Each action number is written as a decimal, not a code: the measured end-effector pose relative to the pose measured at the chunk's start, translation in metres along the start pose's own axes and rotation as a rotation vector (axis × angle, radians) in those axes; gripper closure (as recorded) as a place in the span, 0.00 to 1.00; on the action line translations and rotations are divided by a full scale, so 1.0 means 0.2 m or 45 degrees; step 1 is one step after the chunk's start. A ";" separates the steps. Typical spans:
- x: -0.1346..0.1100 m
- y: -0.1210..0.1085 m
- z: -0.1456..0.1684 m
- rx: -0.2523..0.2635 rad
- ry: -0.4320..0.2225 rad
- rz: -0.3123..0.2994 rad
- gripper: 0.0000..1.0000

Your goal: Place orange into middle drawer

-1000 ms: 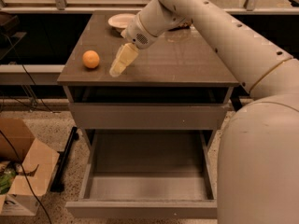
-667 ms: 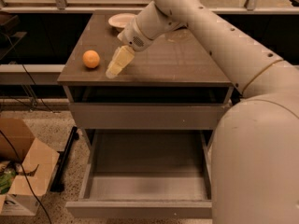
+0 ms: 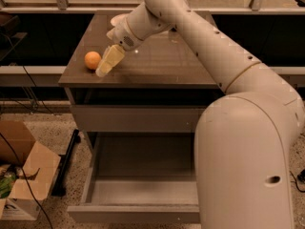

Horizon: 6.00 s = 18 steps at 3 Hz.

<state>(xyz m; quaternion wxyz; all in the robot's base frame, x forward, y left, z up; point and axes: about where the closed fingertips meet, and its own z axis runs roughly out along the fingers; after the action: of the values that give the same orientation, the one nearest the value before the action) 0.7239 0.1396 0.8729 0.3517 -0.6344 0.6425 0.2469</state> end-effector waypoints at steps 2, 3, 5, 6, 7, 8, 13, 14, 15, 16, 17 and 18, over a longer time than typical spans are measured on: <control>-0.05 -0.07 0.19 -0.062 -0.082 0.009 0.00; -0.01 -0.10 0.27 -0.090 -0.090 0.047 0.00; 0.01 -0.12 0.26 -0.072 -0.101 0.060 0.50; 0.01 -0.09 0.27 -0.083 -0.102 0.065 0.73; 0.03 -0.05 0.21 -0.066 -0.102 0.074 0.96; 0.06 0.03 0.06 -0.001 -0.092 0.093 1.00; 0.97 0.96 -0.37 0.212 0.094 0.701 1.00; 1.36 1.05 -0.14 0.238 -0.032 0.921 1.00; 1.34 1.00 -0.14 0.273 -0.039 0.906 1.00; 1.45 1.05 -0.09 0.265 0.012 0.957 1.00; 1.64 1.08 0.00 0.294 0.008 1.058 1.00; 1.84 1.10 0.08 0.300 -0.005 1.150 1.00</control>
Offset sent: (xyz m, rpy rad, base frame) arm 0.0394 0.0423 -0.0244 0.0932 0.0631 0.0413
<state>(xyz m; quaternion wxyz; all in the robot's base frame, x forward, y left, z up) 0.5271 -0.0683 0.5527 0.2799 -0.2465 0.8774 0.3018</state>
